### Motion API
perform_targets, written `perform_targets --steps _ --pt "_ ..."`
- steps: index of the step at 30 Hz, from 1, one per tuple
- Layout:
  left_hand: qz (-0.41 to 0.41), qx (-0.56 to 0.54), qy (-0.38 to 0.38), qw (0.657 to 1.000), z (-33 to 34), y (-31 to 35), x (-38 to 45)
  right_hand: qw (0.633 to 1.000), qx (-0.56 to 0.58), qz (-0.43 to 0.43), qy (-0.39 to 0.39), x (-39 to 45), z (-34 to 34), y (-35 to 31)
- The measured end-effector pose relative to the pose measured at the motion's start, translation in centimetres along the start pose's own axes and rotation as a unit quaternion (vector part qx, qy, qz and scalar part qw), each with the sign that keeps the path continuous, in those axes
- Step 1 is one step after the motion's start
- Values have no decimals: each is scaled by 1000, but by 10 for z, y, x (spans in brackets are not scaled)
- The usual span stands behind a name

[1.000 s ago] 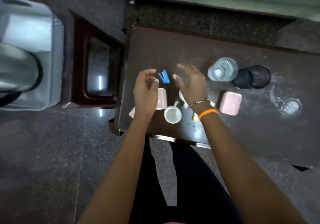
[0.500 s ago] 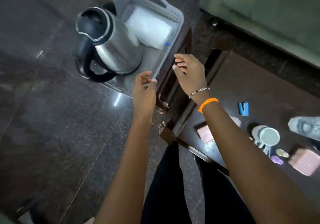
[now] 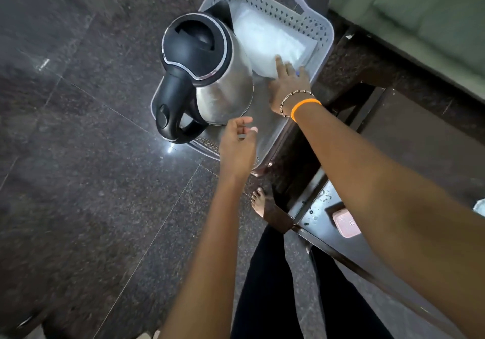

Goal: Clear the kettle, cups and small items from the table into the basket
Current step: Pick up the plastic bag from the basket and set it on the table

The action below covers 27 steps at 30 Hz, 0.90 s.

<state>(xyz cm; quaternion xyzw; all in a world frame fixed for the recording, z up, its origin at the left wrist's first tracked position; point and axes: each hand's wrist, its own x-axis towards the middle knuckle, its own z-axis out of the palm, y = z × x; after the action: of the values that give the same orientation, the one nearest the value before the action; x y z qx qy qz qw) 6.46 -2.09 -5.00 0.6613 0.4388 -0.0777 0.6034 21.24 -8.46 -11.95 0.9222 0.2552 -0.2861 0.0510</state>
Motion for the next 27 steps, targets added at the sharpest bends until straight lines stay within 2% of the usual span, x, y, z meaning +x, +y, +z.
perform_targets --steps 2,5,7,8,11,14,15,17,18,20,21,22,23,25,26,27 --pt "-1 2 -6 1000 0 1 1 1000 12 0 2 3 -2 0" --pt "-2 10 -21 1000 1 4 -2 990 116 -2 82 -1 -11 2" --pt "0 10 -31 999 4 8 -7 951 263 23 160 -10 -22 6" --pt "-1 9 -37 999 6 11 -10 918 343 47 193 -18 -29 9" --pt "11 6 -52 999 14 19 -19 793 538 115 263 -47 -44 18" --pt "28 -9 -38 999 25 27 -30 662 689 157 250 -83 -48 24" --pt "17 -18 -29 999 29 30 -32 601 745 167 236 -96 -47 27" --pt "-61 -58 -41 996 38 32 -37 454 850 176 199 -126 -41 38" --pt "-119 -102 -70 985 44 31 -39 399 880 178 184 -142 -37 45" --pt "-209 -220 -130 944 55 27 -48 325 915 175 162 -174 -23 63" --pt "-222 -274 -138 925 61 23 -53 294 927 173 154 -188 -15 70" --pt "-219 -319 -122 914 68 18 -61 271 935 175 147 -202 -6 79" --pt "-207 -357 -88 906 74 14 -68 262 938 181 139 -216 3 88" --pt "-169 -389 -9 905 87 5 -84 272 933 199 125 -240 24 105" --pt "-149 -382 5 912 94 1 -93 294 924 215 116 -252 35 114" --pt "-133 -367 0 921 100 -1 -103 343 902 239 104 -261 47 122"
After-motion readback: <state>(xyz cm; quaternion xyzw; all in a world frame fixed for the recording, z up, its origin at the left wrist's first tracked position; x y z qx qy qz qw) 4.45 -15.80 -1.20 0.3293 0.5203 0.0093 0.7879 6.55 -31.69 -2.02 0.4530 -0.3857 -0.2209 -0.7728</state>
